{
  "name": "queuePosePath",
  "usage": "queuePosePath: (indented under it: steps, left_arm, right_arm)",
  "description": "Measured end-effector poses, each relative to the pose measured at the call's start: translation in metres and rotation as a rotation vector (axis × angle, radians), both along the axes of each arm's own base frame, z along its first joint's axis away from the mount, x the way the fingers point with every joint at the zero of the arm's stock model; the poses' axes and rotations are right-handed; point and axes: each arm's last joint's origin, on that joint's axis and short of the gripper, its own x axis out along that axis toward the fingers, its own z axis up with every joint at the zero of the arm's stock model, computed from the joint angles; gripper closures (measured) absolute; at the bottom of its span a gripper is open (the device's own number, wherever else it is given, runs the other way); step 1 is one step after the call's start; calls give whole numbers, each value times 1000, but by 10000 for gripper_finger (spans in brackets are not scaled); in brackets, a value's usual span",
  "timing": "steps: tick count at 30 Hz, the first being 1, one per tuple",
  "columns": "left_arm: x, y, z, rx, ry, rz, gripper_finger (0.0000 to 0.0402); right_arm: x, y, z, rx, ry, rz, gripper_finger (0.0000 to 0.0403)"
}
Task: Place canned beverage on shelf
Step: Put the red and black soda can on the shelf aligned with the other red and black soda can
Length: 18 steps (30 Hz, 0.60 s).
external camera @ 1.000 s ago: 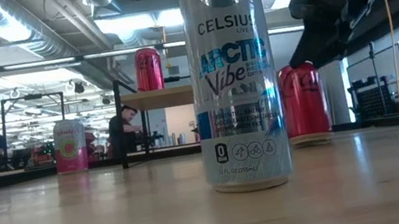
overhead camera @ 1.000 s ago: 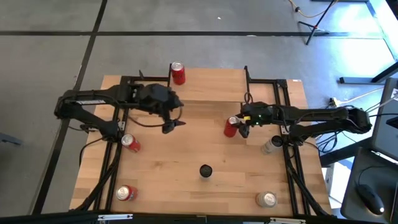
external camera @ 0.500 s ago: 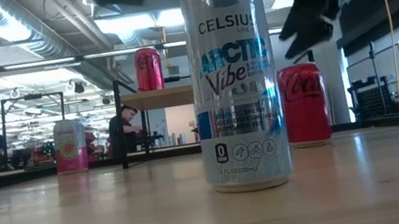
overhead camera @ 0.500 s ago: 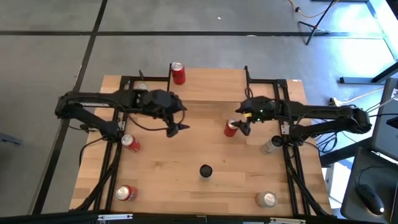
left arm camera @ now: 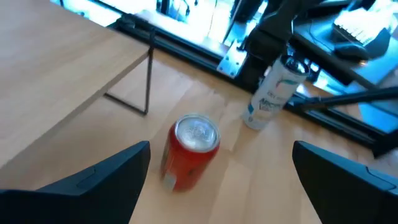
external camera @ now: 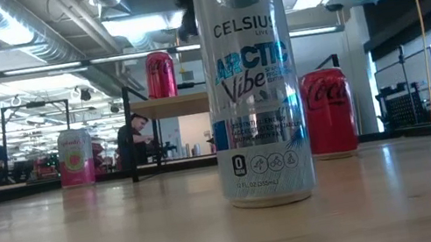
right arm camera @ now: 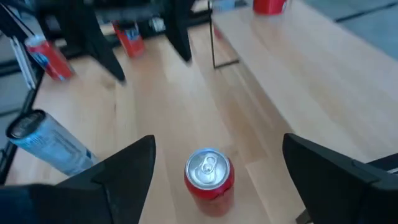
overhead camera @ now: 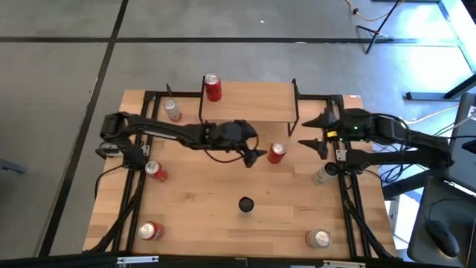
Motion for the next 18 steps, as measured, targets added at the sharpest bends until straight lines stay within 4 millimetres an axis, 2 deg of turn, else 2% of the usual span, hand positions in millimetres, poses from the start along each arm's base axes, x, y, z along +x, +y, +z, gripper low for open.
queuePosePath:
  steps: [6, 10, 14, 18]
  left_arm:
    - [33, 0, -25, 42, 45, -9, 20]
    - [56, 0, -32, 78, 30, -44, 20]
    - [69, 0, -40, 129, 48, -63, 20]
    - [73, 0, -49, 136, 69, -50, 20]
  right_arm:
    - [-15, 2, 7, -19, -65, -19, 68]
    - [-19, 3, 8, -8, -75, 3, 68]
    - [-21, 4, 7, -6, -68, 4, 68]
    - [-22, 4, 5, -1, -51, 9, 68]
